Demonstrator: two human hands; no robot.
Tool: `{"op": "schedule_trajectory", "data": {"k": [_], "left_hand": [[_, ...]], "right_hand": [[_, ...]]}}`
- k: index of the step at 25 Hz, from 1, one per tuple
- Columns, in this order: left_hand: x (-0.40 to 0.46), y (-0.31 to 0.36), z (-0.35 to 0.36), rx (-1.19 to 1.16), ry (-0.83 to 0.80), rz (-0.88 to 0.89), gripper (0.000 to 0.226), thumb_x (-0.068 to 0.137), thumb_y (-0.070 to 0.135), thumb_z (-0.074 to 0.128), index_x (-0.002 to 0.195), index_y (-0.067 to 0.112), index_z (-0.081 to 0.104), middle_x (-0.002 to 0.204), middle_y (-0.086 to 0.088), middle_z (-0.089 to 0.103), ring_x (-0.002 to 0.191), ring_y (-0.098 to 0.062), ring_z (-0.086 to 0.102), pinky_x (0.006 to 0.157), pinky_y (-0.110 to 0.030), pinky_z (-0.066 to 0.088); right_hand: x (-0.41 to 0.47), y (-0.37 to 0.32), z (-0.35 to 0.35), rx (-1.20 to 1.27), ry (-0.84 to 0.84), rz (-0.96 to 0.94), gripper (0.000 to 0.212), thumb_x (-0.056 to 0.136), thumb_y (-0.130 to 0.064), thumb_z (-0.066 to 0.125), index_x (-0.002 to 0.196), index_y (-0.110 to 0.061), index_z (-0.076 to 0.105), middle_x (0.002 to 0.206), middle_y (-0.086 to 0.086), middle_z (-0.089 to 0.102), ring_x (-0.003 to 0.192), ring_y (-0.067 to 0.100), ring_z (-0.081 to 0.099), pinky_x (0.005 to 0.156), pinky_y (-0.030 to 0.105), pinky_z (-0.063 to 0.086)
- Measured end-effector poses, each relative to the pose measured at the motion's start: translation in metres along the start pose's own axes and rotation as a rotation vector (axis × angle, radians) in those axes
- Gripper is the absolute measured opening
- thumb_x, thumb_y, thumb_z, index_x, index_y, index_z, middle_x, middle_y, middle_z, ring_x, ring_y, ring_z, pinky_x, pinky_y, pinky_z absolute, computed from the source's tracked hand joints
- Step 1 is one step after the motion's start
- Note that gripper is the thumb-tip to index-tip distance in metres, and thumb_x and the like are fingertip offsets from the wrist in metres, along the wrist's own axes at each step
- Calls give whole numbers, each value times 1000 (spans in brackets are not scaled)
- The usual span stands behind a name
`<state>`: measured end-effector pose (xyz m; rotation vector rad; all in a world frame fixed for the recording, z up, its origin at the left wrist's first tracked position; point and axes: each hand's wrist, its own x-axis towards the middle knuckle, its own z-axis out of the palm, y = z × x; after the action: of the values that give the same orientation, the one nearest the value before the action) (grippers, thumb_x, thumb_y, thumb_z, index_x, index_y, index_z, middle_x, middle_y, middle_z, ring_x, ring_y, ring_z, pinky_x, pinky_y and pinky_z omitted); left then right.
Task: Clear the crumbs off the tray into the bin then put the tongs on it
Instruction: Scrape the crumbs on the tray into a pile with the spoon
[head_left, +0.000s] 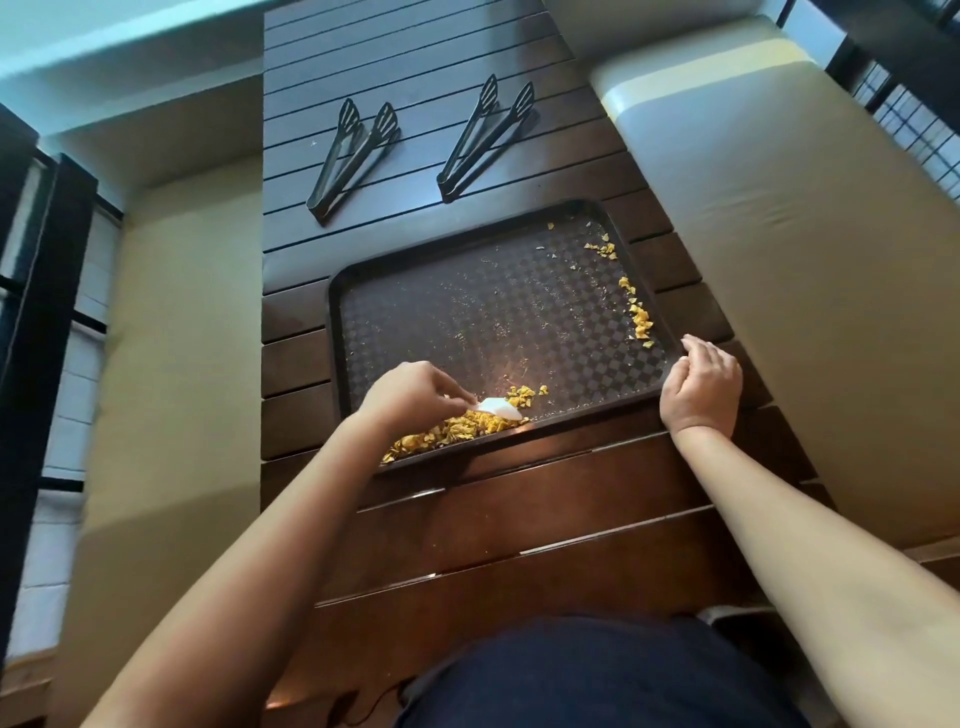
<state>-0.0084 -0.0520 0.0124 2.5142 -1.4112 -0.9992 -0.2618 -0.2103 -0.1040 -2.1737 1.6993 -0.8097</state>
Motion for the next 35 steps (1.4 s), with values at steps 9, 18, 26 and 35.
{"op": "schedule_trajectory", "data": {"k": [9, 18, 26, 35], "left_hand": [[6, 13, 12, -39, 21, -9, 18, 86, 38, 62, 99, 33, 73, 97, 8, 71, 73, -4, 61, 59, -19, 46], [18, 42, 16, 9, -71, 84, 20, 87, 35, 62, 102, 29, 74, 99, 7, 71, 66, -2, 56, 56, -16, 42], [-25, -17, -3, 189, 113, -15, 19, 84, 44, 61, 98, 39, 72, 95, 10, 72, 77, -8, 63, 61, -22, 45], [-29, 18, 79, 6, 291, 137, 39, 95, 18, 44, 132, 25, 52, 113, -2, 60, 96, -25, 61, 75, -36, 50]], "right_hand": [[0, -1, -1, 0, -9, 12, 50, 81, -21, 29, 105, 3, 65, 107, 20, 67, 99, 40, 59, 90, 44, 43], [0, 1, -1, 4, -20, 16, 51, 81, -22, 28, 105, 3, 65, 108, 20, 67, 100, 39, 59, 91, 44, 42], [1, 1, 0, -5, -9, 11, 51, 82, -22, 28, 107, 3, 64, 109, 19, 66, 102, 39, 58, 92, 43, 40], [1, 4, 1, -7, -3, -5, 48, 82, -19, 30, 106, 5, 63, 110, 21, 66, 101, 40, 58, 92, 43, 40]]}}
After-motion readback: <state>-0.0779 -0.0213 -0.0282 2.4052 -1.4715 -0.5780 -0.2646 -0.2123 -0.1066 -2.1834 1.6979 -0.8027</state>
